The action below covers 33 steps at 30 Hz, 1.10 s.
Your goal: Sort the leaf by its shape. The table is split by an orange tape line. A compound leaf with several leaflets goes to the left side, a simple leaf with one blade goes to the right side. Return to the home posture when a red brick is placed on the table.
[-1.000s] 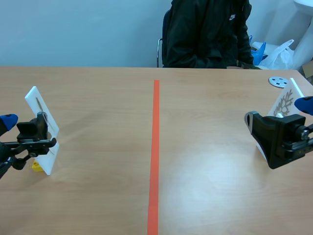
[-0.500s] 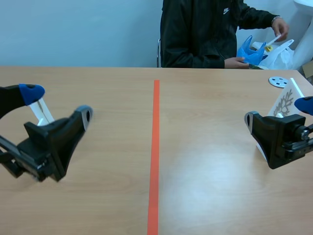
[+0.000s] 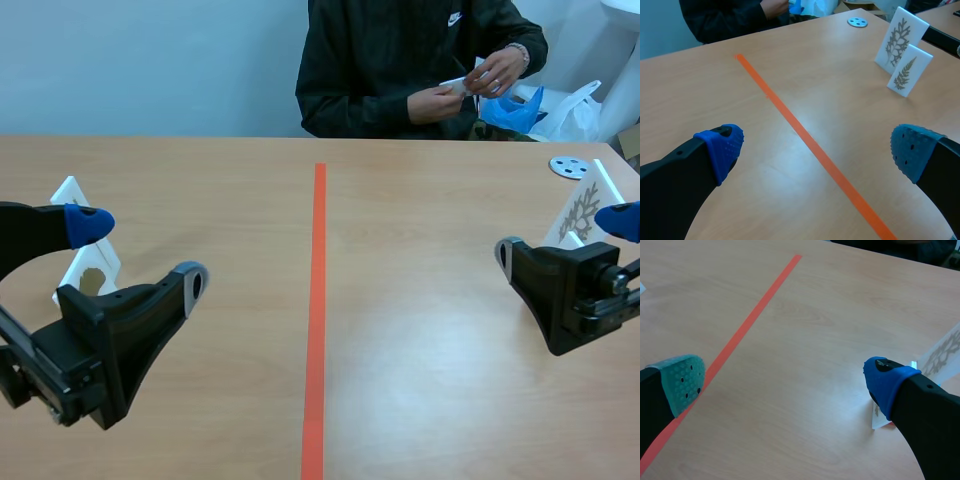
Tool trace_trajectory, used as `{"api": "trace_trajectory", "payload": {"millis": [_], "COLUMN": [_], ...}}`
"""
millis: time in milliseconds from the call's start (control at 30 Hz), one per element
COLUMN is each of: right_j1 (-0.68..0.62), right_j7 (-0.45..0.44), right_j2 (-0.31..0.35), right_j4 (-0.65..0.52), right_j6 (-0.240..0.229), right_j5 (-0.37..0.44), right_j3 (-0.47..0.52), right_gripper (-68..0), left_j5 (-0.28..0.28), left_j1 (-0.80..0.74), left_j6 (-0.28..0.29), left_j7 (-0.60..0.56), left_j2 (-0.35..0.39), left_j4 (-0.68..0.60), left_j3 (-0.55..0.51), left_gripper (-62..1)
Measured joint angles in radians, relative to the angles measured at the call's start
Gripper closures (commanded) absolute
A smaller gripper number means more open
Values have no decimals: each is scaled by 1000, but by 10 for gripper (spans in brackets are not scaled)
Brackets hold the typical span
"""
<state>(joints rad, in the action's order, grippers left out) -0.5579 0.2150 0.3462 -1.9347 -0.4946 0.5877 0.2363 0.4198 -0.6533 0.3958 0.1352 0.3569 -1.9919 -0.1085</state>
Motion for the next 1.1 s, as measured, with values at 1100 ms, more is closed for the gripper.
{"api": "trace_trajectory", "payload": {"millis": [1100], "right_j1": [0], "right_j7": [-1], "right_j2": [0], "right_j4": [0], "right_j6": [0], "right_j5": [0], "right_j3": [0], "right_gripper": [-679], "left_j5": [0], "left_j1": [5], "left_j6": [-99], "left_j7": [11], "left_j2": [-2], "left_j4": [47], "left_j3": [38], "left_gripper": [-623]}}
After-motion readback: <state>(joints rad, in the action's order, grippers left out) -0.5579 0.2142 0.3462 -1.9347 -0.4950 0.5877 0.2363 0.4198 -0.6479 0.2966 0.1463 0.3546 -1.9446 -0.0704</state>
